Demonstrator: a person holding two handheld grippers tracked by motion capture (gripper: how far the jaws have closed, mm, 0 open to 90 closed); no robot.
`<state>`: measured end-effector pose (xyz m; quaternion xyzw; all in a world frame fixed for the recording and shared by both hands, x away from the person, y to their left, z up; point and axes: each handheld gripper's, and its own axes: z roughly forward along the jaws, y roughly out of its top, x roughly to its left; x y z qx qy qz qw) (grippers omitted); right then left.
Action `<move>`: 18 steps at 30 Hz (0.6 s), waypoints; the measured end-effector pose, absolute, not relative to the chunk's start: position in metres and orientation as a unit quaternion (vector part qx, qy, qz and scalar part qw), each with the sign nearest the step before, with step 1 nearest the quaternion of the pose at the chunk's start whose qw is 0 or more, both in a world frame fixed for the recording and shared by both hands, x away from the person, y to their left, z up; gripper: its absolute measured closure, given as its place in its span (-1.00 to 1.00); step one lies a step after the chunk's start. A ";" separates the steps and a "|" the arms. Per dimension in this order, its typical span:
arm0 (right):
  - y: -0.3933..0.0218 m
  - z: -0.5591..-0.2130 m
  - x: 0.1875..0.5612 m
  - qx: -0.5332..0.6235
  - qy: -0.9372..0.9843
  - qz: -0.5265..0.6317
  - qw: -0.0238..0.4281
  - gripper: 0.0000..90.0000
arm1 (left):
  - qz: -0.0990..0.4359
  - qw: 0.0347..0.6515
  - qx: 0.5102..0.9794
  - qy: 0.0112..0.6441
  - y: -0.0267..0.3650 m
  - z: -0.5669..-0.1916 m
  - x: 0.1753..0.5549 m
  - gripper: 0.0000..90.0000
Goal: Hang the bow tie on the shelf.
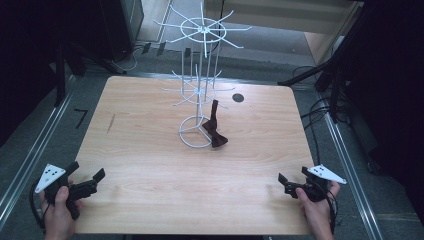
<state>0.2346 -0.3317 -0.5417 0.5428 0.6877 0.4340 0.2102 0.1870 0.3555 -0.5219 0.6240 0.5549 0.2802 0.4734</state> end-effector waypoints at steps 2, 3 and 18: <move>-0.340 -0.544 0.230 0.552 0.680 0.438 0.203 -1.00 | 0.280 0.476 0.623 0.555 0.356 -0.522 0.187 -1.00; -0.343 -0.543 0.228 0.556 0.673 0.445 0.198 -1.00 | 0.280 0.476 0.623 0.554 0.356 -0.522 0.187 -1.00; -0.377 -0.546 0.199 0.583 0.653 0.434 0.213 -1.00 | 0.280 0.472 0.623 0.557 0.355 -0.522 0.188 -1.00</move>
